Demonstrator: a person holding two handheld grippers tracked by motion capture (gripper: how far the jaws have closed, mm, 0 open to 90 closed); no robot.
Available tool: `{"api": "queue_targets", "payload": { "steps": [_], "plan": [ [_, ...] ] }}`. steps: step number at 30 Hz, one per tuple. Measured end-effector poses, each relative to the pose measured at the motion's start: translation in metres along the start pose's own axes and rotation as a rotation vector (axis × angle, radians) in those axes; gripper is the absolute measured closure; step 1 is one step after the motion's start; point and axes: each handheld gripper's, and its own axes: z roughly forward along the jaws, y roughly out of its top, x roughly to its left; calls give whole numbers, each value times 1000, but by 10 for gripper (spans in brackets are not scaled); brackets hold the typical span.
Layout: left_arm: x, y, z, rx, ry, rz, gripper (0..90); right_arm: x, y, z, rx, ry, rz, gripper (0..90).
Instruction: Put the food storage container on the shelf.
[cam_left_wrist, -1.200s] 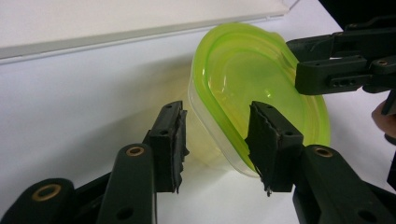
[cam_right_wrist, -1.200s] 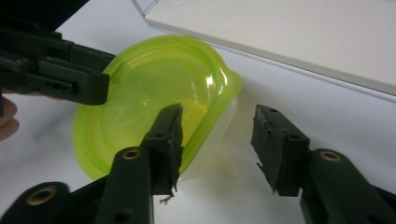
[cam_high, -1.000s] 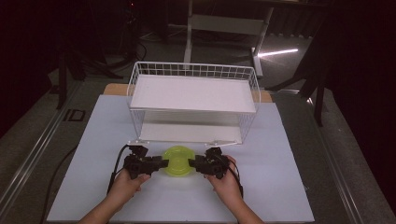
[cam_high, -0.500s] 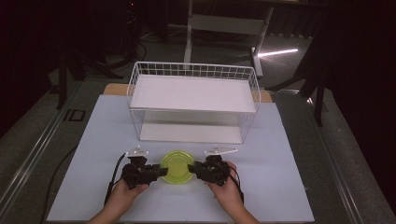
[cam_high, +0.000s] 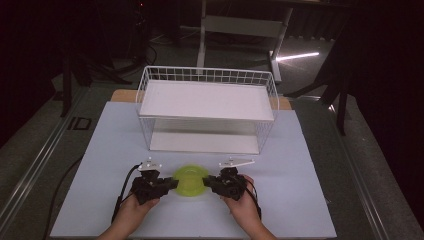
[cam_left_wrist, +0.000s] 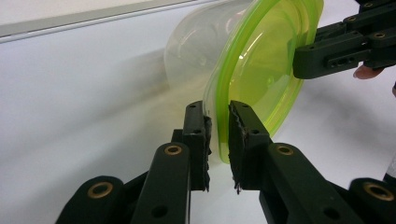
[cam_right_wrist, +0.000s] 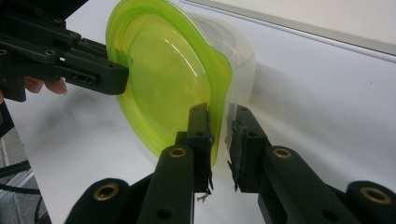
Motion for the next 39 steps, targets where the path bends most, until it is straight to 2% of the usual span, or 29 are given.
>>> {"api": "queue_targets", "payload": {
  "steps": [6,11,13,14,16,19,30,39],
  "plan": [
    [-3,7,-5,-52,-7,14,796,2,5,-8,-26,3,-13,804],
    [-5,23,-9,-127,-13,62,800,1,15,-20,-62,-9,3,805],
    [-8,31,-8,-148,-2,90,800,-1,19,-25,-80,-14,6,805],
    [-8,31,-8,-148,-2,90,799,-1,19,-25,-80,-14,6,805],
    [-10,39,-6,-165,9,111,799,-5,24,-31,-99,-17,26,806],
    [-9,46,0,-193,13,121,799,-13,30,-33,-121,-37,43,805],
    [6,54,27,-226,11,100,797,-31,36,-22,-113,-69,85,805],
    [17,55,49,-235,33,83,793,-48,41,-7,-94,-111,102,802]
  ]
}}
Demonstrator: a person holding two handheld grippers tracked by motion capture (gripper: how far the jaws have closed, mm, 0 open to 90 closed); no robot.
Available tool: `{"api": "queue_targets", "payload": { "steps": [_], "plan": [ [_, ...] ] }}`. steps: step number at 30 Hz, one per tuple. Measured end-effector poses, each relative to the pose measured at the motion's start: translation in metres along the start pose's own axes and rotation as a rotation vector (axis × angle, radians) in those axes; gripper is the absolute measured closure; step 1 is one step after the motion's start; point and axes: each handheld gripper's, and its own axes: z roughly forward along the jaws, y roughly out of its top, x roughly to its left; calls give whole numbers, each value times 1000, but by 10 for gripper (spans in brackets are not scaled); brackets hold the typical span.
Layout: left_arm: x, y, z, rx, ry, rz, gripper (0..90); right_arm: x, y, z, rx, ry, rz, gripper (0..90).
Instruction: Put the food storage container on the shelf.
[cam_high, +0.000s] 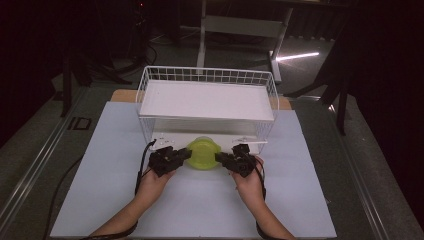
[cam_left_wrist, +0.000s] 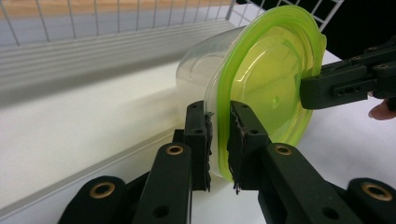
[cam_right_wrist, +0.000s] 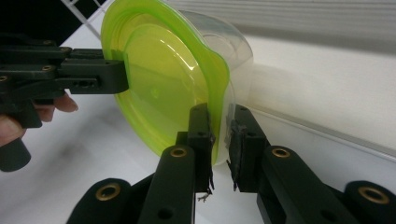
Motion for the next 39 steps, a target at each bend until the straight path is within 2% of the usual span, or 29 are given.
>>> {"api": "queue_targets", "payload": {
  "steps": [6,14,16,19,22,28,29,30,32,33,35,37,38,39],
  "plan": [
    [6,-2,8,3,-9,-18,792,-6,1,8,1,-18,5,801],
    [9,1,18,9,-3,-6,783,-12,5,15,-1,-38,8,794],
    [10,0,21,18,-6,-11,775,-15,6,16,-1,-49,17,794],
    [12,2,24,6,-16,-25,766,-17,8,19,-3,-61,35,790],
    [10,4,25,3,5,14,744,-18,11,19,-18,-79,26,778],
    [11,8,27,-19,28,65,710,-20,12,20,-36,-75,14,755],
    [11,9,28,-26,50,77,688,-20,13,21,-39,-77,11,749],
    [11,10,28,-31,55,93,667,-21,14,21,-50,-87,0,741],
    [11,12,30,-23,74,100,661,-21,14,21,-56,-92,-1,740],
    [11,13,30,-25,81,106,616,-22,15,22,-65,-98,0,728],
    [12,13,32,-35,94,124,591,-22,16,22,-69,-103,-2,721],
    [15,15,33,-35,88,88,568,-21,16,23,-76,-116,-8,685],
    [18,18,35,-30,96,47,535,-22,17,24,-84,-127,-9,664],
    [18,18,35,-30,96,47,496,-22,17,24,-84,-127,-9,664]
  ]
}}
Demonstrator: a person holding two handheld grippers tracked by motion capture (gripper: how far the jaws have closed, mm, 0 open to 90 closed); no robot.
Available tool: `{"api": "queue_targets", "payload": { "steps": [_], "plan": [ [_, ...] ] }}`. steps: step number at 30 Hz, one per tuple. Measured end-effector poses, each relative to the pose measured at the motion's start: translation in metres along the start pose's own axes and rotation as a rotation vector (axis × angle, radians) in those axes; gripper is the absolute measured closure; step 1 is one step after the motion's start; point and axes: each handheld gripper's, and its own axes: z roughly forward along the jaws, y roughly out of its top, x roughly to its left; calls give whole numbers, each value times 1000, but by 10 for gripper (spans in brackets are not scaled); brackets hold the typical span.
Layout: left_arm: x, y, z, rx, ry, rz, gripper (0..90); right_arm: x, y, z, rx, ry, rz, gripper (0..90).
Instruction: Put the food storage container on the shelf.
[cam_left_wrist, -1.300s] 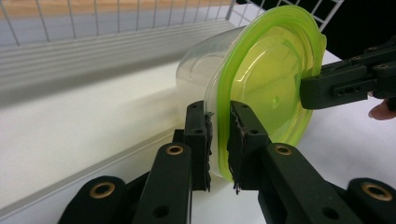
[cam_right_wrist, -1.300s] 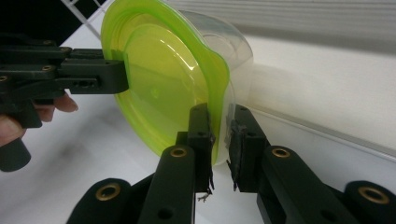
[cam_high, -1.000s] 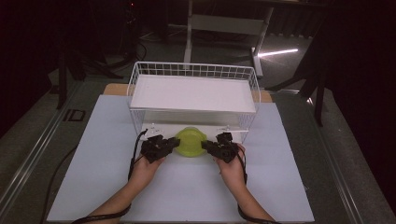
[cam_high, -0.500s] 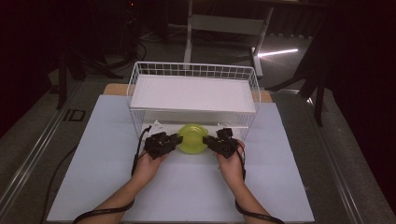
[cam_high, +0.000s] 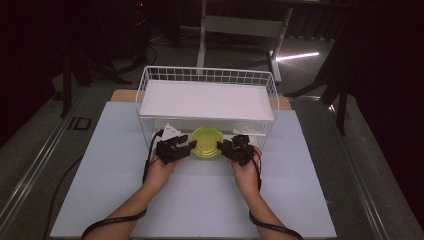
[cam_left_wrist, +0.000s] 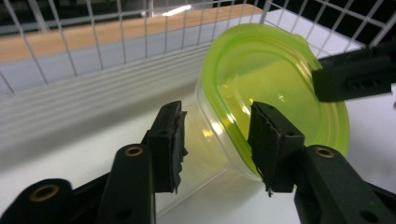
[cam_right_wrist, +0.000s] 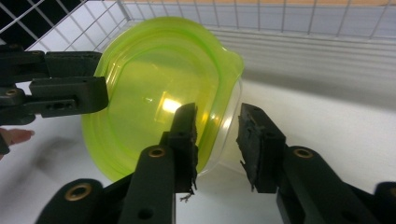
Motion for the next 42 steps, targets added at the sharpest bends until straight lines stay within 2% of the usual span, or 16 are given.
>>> {"api": "queue_targets", "payload": {
  "steps": [4,6,8,10,12,17,26,28,29,30,31,33,36,37,39,42],
  "plan": [
    [-2,5,4,-7,54,11,495,3,4,4,-10,-48,-3,641],
    [-3,6,5,-10,62,15,494,4,6,5,-12,-63,-15,627],
    [-3,8,7,-4,80,8,450,5,8,7,-18,-70,-19,598],
    [-3,10,4,-30,50,20,450,6,8,7,-21,-66,-14,598],
    [-4,10,2,-31,48,36,449,6,9,6,-29,-69,-17,595],
    [-5,8,-5,-29,37,8,376,9,6,-4,-47,-47,-24,549],
    [-13,-7,-27,-10,-34,-20,342,25,-7,-18,-44,-26,-76,560],
    [-16,-9,-34,-11,-45,-18,324,29,-12,-18,-37,-14,-81,618],
    [-17,-11,-37,-12,-59,-22,274,33,-17,-17,-21,-16,-80,636],
    [-19,-12,-41,-9,-71,-29,274,33,-17,-17,-21,-16,-80,737],
    [-21,-17,-48,-13,-104,-12,165,35,-20,-13,32,-15,-102,899],
    [-23,-20,-52,-13,-89,-6,146,36,-23,-9,60,-21,-133,900],
    [-27,-29,-63,-3,-71,6,123,36,-24,-5,75,-3,-111,900],
    [-28,-32,-67,-3,-70,1,34,36,-25,-3,75,-4,-109,900],
    [-29,-40,-73,-4,-80,0,19,35,-25,-1,79,3,-97,900],
    [-32,-49,-82,-16,-43,7,19,35,-26,5,85,9,-88,900]
  ]
}}
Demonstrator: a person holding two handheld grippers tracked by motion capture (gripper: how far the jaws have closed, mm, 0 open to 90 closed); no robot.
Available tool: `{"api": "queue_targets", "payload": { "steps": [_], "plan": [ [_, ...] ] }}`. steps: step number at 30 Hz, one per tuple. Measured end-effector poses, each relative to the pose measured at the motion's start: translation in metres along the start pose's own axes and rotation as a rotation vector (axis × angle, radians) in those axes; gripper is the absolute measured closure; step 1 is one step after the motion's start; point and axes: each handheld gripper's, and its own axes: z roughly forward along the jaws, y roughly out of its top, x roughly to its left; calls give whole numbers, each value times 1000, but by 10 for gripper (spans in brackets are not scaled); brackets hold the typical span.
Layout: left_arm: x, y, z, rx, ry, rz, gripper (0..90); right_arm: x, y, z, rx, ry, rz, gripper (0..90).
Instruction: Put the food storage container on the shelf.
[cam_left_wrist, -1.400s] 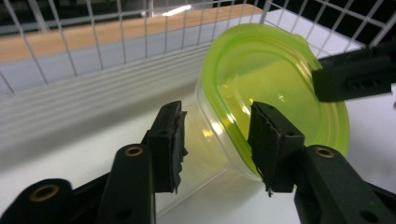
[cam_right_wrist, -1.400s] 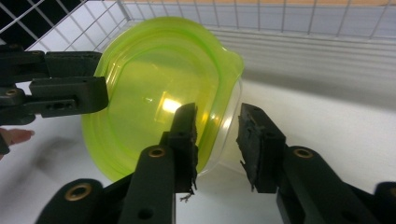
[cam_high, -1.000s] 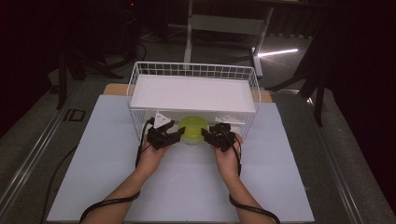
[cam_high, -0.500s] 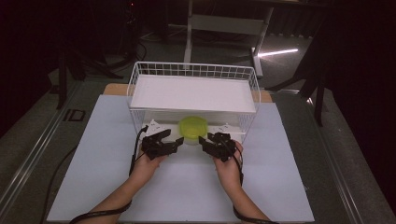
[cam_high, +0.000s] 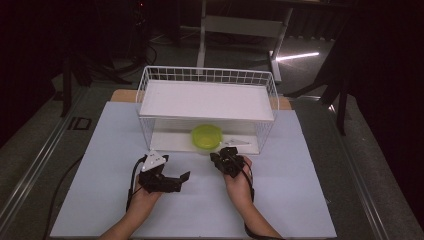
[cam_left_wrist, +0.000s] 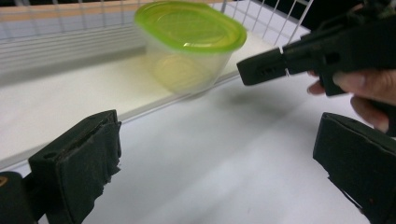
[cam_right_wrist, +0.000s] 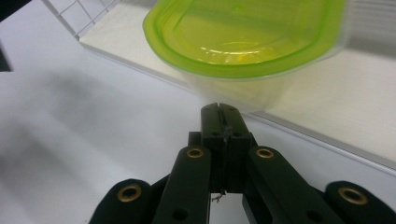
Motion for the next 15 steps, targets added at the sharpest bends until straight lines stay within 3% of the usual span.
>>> {"api": "queue_targets", "payload": {
  "steps": [4,9,12,15],
  "plan": [
    [-2,-6,-7,-19,-16,-35,20,1,2,11,10,-1,-3,900],
    [-4,-3,-13,-42,0,-9,20,-1,7,20,0,-3,15,900],
    [-2,-4,-13,-45,-21,-49,20,0,12,26,-4,-7,3,900],
    [-1,-4,-12,-41,-24,-55,20,-1,17,31,-5,-5,13,900]
  ]
}}
